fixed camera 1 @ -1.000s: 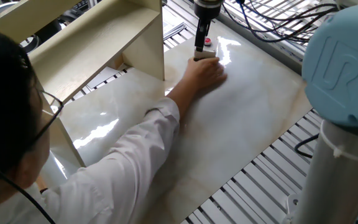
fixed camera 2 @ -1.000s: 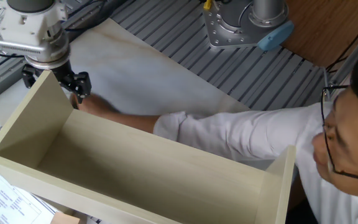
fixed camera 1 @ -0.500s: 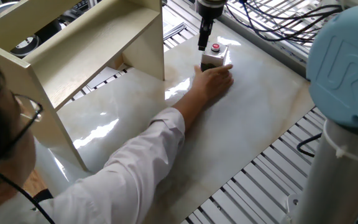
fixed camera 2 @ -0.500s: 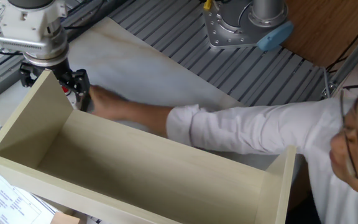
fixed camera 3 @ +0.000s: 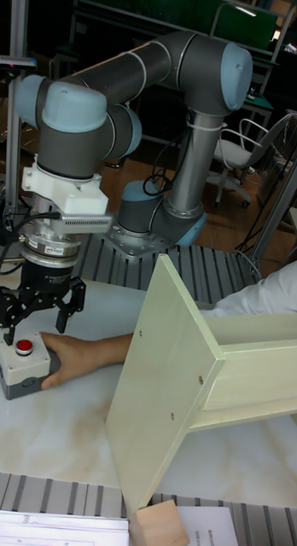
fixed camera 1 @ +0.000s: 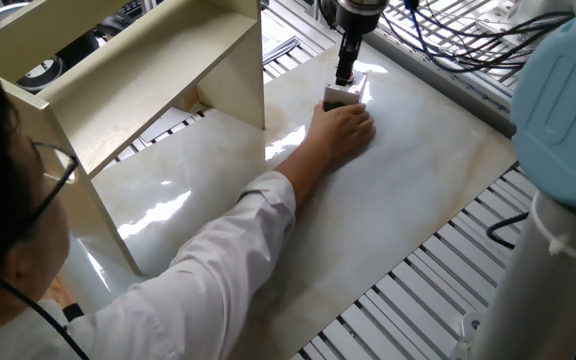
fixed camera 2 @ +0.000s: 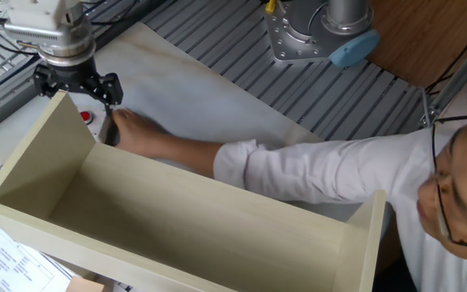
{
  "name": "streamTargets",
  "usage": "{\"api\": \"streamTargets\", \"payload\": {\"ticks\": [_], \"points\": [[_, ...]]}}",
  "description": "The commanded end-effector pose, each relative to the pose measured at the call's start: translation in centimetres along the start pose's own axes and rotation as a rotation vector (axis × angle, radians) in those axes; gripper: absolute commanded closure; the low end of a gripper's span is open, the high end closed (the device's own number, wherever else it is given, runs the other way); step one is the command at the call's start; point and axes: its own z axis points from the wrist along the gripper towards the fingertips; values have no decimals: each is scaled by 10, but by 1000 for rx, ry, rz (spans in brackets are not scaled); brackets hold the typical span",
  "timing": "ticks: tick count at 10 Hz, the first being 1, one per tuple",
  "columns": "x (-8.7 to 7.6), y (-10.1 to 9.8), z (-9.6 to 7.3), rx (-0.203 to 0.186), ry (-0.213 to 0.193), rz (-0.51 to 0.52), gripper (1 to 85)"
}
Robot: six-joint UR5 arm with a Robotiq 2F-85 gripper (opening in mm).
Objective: Put the object on the shelf
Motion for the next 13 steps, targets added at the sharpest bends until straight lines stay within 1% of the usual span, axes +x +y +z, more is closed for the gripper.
{"api": "streamTargets", "payload": {"ticks": [1, 2, 3, 4, 5, 6, 9, 11, 12, 13], "points": [[0, -4, 9, -8, -15, 38, 17], [1, -8, 21, -7, -22, 26, 20], [6, 2, 26, -51, -23, 31, 7], [10, 16, 21, -91, -7, 66, 7], [14, 19, 21, -100, 10, 99, 7], [15, 22, 21, -110, 16, 127, 7], [14, 27, 20, -130, 19, 213, 7], [5, 47, 16, -120, 24, 240, 7], [8, 40, 14, -115, 31, 226, 7], [15, 25, 11, -123, 54, 193, 10]]}}
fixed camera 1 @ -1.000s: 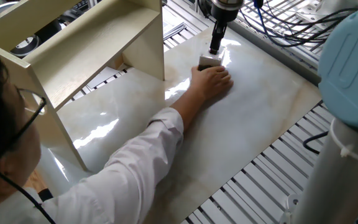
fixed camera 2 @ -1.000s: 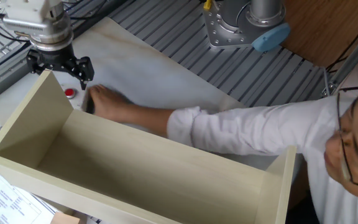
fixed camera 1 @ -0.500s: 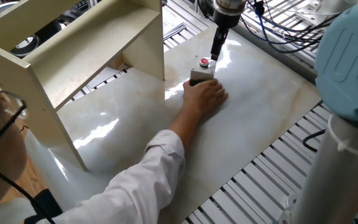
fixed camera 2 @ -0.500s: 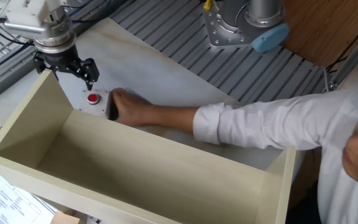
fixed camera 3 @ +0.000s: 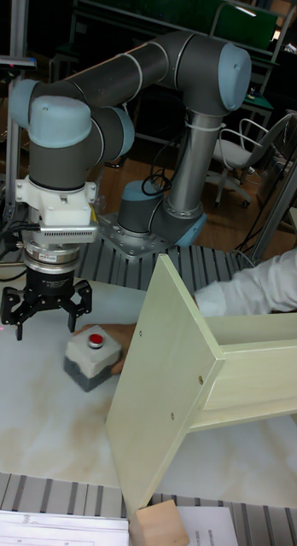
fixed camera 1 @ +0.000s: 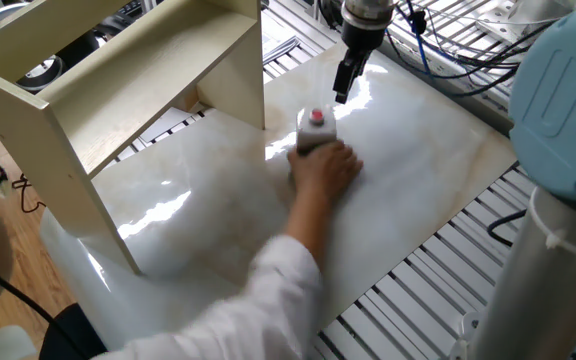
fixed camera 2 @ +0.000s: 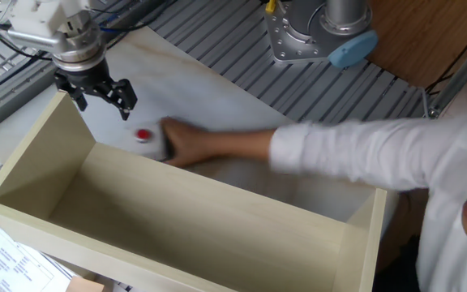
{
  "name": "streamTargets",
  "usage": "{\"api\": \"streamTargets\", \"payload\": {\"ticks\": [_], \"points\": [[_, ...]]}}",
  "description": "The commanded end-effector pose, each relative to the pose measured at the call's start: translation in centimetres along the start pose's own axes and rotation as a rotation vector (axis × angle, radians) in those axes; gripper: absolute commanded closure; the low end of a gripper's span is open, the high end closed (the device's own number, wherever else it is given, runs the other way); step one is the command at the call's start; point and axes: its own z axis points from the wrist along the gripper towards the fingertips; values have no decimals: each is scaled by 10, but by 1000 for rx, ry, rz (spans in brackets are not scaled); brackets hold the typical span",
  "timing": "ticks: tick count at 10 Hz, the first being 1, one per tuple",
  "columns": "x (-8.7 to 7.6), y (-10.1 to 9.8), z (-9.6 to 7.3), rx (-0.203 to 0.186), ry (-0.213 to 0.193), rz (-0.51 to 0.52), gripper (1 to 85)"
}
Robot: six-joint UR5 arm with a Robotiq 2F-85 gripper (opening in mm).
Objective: Put the object on the shelf
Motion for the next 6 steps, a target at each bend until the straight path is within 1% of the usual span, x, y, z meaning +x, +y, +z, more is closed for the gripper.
{"api": "streamTargets", "payload": {"ticks": [1, 2, 4, 5, 6], "points": [[0, 1, -8, -54, 13, -6, 10], [-4, 9, -8, -83, 0, 30, 10], [-9, 9, -8, -84, -17, 105, 17], [-10, 2, -8, -52, -20, 124, 27], [-4, -15, -10, -27, 2, 110, 67]]}}
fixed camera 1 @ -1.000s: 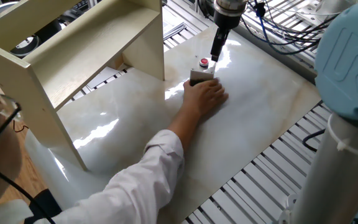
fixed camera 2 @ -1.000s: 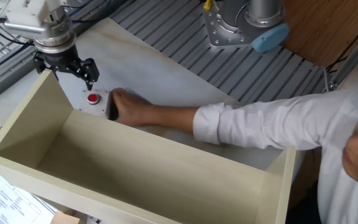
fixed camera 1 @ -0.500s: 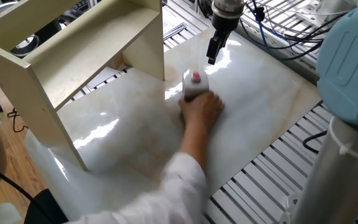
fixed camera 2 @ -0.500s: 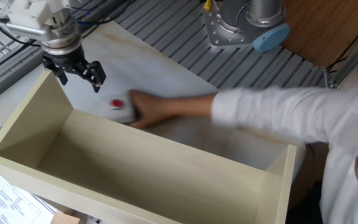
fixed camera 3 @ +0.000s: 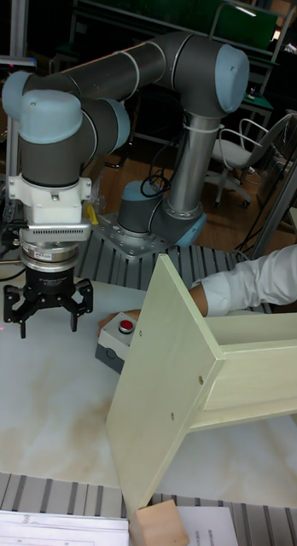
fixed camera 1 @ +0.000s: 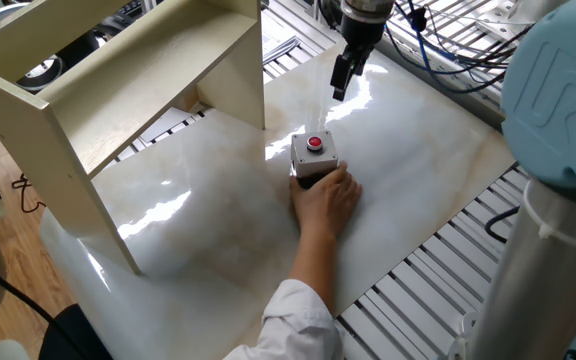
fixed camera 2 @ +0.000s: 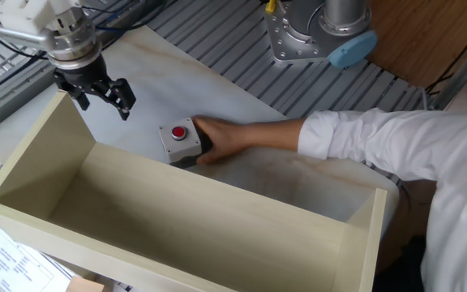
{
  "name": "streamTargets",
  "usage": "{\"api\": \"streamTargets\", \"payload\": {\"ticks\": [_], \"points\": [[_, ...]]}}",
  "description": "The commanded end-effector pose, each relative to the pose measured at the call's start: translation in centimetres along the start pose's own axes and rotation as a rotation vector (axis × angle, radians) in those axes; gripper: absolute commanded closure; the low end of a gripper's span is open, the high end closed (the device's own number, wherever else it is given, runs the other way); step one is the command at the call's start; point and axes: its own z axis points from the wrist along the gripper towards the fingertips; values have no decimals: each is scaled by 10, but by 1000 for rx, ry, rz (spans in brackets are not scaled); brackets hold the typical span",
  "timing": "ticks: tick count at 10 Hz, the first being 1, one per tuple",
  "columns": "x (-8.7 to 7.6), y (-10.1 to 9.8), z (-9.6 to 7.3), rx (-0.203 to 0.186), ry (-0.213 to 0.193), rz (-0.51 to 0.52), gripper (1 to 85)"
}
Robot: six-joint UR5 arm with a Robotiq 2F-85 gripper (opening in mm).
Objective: Put the object on the shelf
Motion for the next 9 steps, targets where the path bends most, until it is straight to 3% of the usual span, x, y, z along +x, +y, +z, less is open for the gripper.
{"api": "streamTargets", "payload": {"ticks": [1, 2, 3, 4, 6, 9], "points": [[2, -42, -11, -2, 26, -15, 73], [4, -67, -15, -32, 49, -51, 73], [4, -79, -15, -76, 61, -64, 73], [5, -67, -12, -120, 70, -29, 73], [5, -50, -11, -81, 70, -17, 87], [3, -46, -11, -78, 64, -12, 110]]}}
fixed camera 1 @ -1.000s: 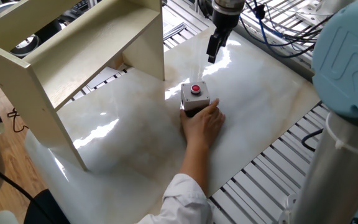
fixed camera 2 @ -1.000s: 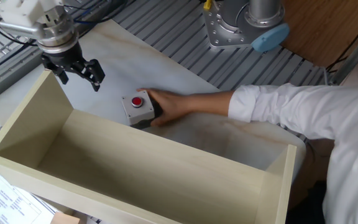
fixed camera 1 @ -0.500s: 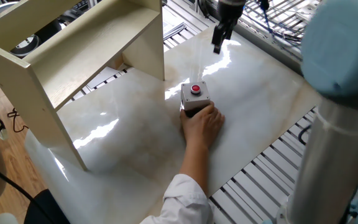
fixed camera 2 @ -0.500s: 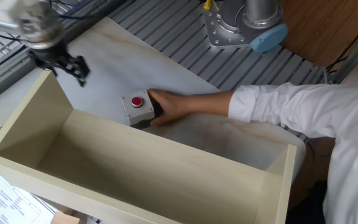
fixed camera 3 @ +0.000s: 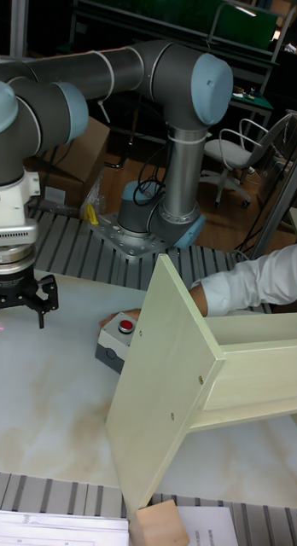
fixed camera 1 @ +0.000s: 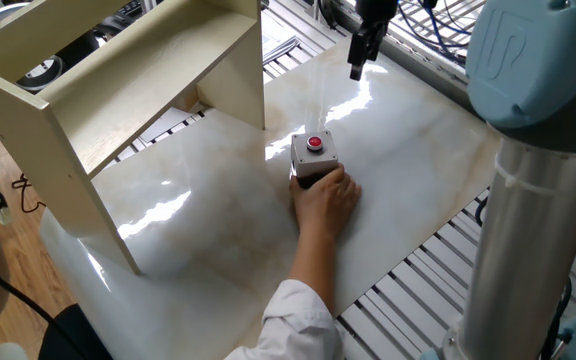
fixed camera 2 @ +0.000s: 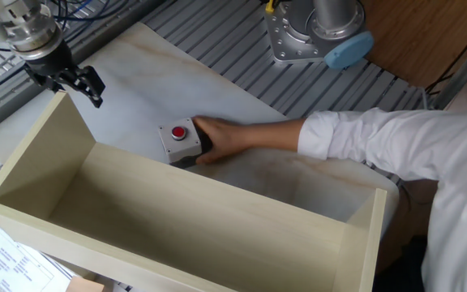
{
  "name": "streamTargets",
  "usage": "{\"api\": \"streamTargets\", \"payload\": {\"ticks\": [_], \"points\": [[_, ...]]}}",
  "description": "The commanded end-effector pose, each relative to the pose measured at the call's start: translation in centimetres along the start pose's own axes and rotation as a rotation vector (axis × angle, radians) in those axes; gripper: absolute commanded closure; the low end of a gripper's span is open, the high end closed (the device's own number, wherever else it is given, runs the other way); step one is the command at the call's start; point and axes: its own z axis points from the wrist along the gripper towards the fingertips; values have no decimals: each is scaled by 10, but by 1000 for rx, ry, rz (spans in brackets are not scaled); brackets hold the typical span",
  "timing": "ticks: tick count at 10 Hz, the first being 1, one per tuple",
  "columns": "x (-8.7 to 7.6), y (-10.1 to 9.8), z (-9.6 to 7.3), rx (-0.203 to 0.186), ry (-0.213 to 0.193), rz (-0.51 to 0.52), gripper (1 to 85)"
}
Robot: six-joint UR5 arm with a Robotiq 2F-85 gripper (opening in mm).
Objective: Put the object on the shelf
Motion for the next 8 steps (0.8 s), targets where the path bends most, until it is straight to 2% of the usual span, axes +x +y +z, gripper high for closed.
{"api": "streamTargets", "payload": {"ticks": [1, 3, 4, 6, 7, 8], "points": [[-3, 5, -1, -17, -11, 20, 130], [-9, 11, -1, -40, -30, 49, 147], [-11, 10, -1, -37, -40, 67, 147], [-12, 49, 10, -36, -61, 132, 157], [-12, 62, 15, -32, -69, 154, 157], [-11, 61, 16, -23, -67, 151, 157]]}}
